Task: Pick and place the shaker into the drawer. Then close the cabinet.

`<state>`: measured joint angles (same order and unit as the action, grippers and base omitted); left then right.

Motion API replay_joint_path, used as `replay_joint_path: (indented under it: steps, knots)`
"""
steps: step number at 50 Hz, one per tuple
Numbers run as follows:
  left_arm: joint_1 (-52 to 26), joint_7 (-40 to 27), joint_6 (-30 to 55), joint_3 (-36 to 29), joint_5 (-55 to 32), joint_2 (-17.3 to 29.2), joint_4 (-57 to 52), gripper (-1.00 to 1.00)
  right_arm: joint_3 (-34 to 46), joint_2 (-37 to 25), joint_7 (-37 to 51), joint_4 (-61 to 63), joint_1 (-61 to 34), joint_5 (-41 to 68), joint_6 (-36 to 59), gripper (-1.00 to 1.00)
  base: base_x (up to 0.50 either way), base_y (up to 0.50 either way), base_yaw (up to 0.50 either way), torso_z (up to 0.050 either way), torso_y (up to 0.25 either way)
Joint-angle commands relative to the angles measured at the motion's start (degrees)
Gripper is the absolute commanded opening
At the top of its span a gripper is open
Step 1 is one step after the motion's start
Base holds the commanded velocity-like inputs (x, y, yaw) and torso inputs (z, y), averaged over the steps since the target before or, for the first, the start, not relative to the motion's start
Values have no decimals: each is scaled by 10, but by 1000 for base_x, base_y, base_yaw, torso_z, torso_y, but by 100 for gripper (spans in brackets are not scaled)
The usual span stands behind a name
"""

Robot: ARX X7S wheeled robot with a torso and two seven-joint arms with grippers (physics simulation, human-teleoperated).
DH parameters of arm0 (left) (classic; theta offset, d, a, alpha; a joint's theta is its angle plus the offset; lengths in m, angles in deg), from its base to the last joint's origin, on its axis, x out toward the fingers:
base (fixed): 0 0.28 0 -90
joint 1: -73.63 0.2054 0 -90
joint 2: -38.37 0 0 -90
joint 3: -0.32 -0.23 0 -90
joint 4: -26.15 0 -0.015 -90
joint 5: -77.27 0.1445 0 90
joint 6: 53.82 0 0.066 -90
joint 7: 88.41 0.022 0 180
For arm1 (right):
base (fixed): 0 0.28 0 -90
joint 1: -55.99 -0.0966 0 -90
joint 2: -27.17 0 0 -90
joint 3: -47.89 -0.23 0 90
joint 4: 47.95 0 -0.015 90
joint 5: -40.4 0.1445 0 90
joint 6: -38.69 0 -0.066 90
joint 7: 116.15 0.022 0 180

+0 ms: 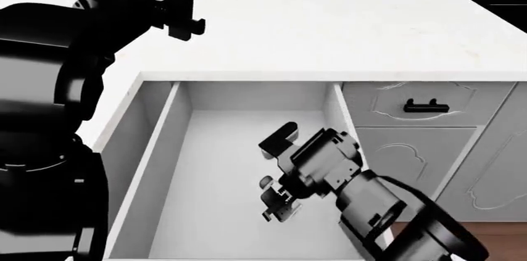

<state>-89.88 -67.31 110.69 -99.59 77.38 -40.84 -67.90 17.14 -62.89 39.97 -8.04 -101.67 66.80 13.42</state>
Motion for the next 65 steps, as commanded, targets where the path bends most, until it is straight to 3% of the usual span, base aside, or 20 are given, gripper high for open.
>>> replay_joint_path:
  steps: [1,8,18,19,30,41,46,55,65]
  knots:
    - [1,-5,-6,1,-4,2,7,-100,149,0,47,-86,-16,178,-86,-100,0,0,0,0,0]
    - [3,-8,-9,1,-5,2,10,-100,222,1,58,-112,-14,250,-118,-100,0,0,0,0,0]
    - [7,-12,-16,-1,-7,-1,16,-100,255,1,65,-118,-21,289,-131,-100,0,0,0,0,0]
    - [8,-12,-16,-1,-7,-1,16,-100,256,1,64,-118,-22,291,-131,100,0,0,0,0,10]
    - [12,-15,-7,1,-10,2,4,-100,248,-9,78,-97,-54,313,-118,100,0,0,0,0,0]
    - [12,-19,-7,-6,-10,2,7,-100,131,-169,300,213,-136,449,26,100,0,0,0,0,0]
    - [9,-23,-7,-8,-9,1,13,-100,75,-209,387,286,-164,511,66,100,0,0,0,0,0]
    - [16,-24,3,-20,-9,3,5,-100,-7,-249,521,348,-209,577,70,100,0,0,0,0,0]
    - [36,-9,21,-46,-20,8,3,-100,-89,-289,592,383,-262,650,58,100,0,0,0,0,0]
